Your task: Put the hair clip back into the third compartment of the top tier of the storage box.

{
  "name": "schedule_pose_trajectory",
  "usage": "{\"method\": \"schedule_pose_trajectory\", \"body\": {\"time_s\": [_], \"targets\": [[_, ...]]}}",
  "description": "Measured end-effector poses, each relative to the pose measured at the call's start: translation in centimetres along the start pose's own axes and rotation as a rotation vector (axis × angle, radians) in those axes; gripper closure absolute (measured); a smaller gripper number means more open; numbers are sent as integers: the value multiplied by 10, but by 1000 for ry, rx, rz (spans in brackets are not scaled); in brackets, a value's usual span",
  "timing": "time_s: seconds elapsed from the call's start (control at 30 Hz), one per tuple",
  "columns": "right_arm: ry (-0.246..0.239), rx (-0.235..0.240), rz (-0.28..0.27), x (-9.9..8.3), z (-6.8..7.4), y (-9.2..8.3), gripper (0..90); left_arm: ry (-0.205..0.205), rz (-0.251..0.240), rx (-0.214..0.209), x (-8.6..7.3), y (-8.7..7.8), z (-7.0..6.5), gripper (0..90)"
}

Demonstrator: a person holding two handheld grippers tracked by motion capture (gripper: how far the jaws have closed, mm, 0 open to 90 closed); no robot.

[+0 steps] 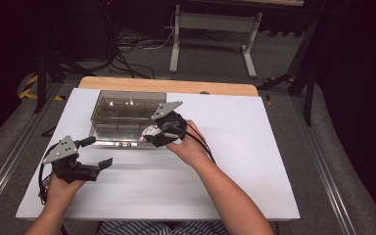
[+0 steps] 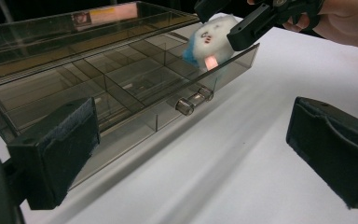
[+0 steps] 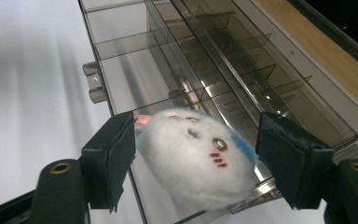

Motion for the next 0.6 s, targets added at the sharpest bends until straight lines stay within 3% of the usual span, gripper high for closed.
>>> {"method": "schedule_pose_trajectory", "body": {"time_s": [0.27, 0.4, 0.5, 0.6], "targets": [[-1, 0, -33, 5, 3, -11, 412, -2, -1, 0, 0, 0, -1, 39], [1, -3, -41, 6, 4, -16, 584, 4, 0, 1, 0, 0, 0, 39], [3, -25, -32, 7, 4, -19, 782, 5, 0, 0, 0, 0, -1, 39], [9, -35, -21, 6, 3, -19, 858, 14, 2, 0, 0, 1, -1, 39]]}}
Point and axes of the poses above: each handheld gripper's, and its own axes: y roughly forward along the jaws, x roughly out of its top, z roughly to its left, the point moved 8 cm from there along y, roughly forward along the jaws, and after that the axes turned 12 degrees about x, right-handed, at the moved point
